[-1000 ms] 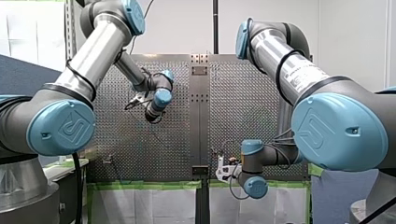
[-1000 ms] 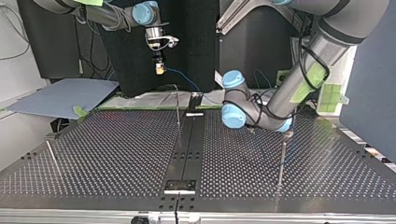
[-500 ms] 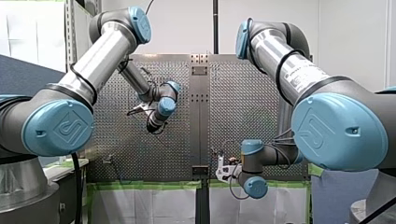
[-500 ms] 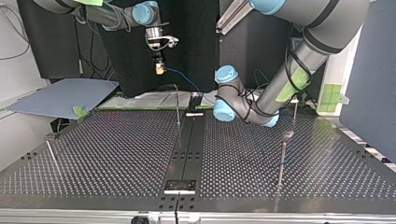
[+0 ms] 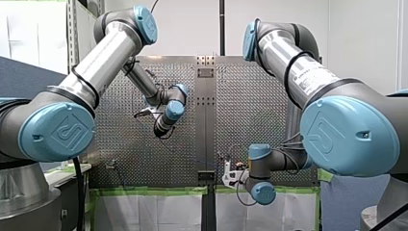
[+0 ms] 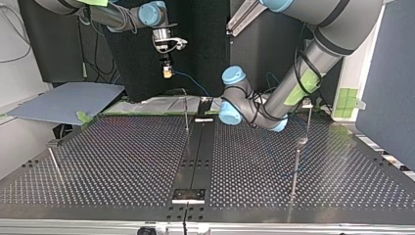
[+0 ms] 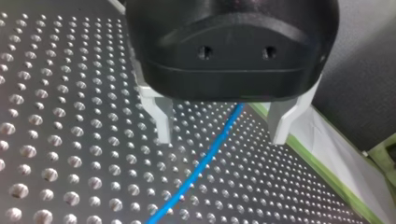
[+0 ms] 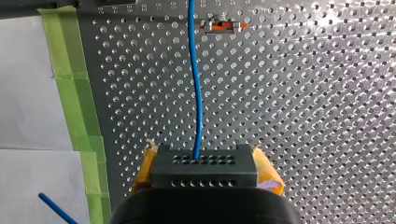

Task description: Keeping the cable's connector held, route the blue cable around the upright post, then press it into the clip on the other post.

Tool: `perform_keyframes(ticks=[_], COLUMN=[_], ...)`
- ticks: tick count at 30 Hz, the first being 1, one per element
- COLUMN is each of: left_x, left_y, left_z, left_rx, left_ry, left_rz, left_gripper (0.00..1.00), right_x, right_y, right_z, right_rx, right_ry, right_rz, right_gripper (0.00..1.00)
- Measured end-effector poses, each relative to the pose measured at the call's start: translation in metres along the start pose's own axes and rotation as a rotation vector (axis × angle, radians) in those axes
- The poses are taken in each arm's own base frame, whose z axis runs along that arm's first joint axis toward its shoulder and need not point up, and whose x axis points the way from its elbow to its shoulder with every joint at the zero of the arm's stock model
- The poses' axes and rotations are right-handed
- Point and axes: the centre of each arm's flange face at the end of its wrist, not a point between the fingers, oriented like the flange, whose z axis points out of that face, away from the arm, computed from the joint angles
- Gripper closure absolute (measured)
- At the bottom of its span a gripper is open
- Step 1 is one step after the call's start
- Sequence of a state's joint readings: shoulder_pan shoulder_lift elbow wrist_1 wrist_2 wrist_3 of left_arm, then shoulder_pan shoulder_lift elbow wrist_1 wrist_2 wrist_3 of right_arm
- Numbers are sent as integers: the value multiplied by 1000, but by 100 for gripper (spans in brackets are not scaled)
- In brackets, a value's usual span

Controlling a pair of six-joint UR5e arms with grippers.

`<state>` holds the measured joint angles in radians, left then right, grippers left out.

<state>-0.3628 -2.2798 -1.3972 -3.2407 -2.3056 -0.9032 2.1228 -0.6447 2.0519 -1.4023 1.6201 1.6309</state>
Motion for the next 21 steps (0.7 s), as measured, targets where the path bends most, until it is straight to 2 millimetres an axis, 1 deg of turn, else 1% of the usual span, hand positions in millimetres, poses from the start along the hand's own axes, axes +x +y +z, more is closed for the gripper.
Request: perform_keyframes(ticks=[4,7,10,17,21], left_x=[0,2,7,11,11], left_y=[0,-5,-17,-63,-80], left_z=[0,0,3,9,10], left_rx=[1,8,30,98,135], left_ry=[1,7,16,-18,-44], left_rz=[-8,-6,10,-12,-46], left_gripper=[0,0,0,0,0], right_x=[0,0,0,0,0], right_y=[1,1,1,0,1], right_z=[0,0,0,0,0], right_rx=[-1,-2,-2,-1,-1], right_ry=[0,0,0,1,1], right_rz=[0,0,0,0,0], right_gripper=[100,100,100,100,100])
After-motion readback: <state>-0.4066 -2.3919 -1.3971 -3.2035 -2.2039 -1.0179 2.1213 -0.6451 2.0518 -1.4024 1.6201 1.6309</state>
